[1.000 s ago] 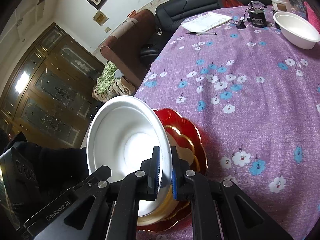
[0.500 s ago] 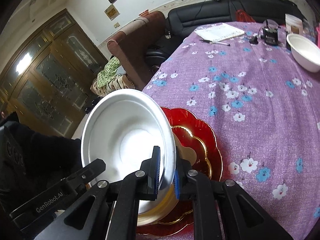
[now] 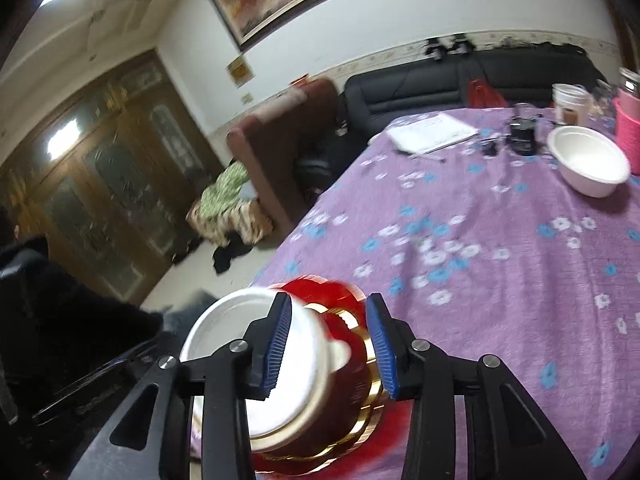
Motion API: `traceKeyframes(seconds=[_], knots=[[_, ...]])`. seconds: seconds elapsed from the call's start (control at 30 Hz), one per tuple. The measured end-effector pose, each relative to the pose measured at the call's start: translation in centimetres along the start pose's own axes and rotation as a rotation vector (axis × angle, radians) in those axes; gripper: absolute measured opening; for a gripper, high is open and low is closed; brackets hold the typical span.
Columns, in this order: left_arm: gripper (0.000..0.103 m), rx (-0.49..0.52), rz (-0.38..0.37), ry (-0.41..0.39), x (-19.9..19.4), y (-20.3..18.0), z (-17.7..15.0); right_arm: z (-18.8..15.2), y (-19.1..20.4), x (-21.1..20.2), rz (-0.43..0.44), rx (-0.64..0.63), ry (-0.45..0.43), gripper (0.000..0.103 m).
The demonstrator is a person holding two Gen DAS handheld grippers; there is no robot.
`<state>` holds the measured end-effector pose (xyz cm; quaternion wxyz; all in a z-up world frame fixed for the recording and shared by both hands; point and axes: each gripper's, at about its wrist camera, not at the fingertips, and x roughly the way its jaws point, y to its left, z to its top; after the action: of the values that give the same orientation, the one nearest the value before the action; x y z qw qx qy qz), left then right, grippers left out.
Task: Organize plates and bowls
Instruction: 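Lower the white bowl into the beige bowl and open both grippers, then move both grippers to the last white bowl near the pink sleeve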
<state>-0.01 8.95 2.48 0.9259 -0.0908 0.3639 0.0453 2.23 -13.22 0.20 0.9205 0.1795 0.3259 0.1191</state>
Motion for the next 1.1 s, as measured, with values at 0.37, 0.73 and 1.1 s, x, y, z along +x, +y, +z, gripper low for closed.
traceKeyframes(seconds=[0.37,0.73,1.1], knots=[[0.052,0.130,-0.097,-0.018,-1.3,-6.8,-0.3,1.2,-10.8,-0.8,-0.093,0.225,-0.018,0.043],[0.051,0.270,-0.278,0.222,4.6,-22.8,-0.6,3.1,-21.5,-2.7,-0.219,0.293,-0.023,0.043],[0.051,0.169,-0.341,0.332,15.2,-35.6,4.6,11.7,-34.9,-4.4,-0.240,0.450,-0.108,0.048]])
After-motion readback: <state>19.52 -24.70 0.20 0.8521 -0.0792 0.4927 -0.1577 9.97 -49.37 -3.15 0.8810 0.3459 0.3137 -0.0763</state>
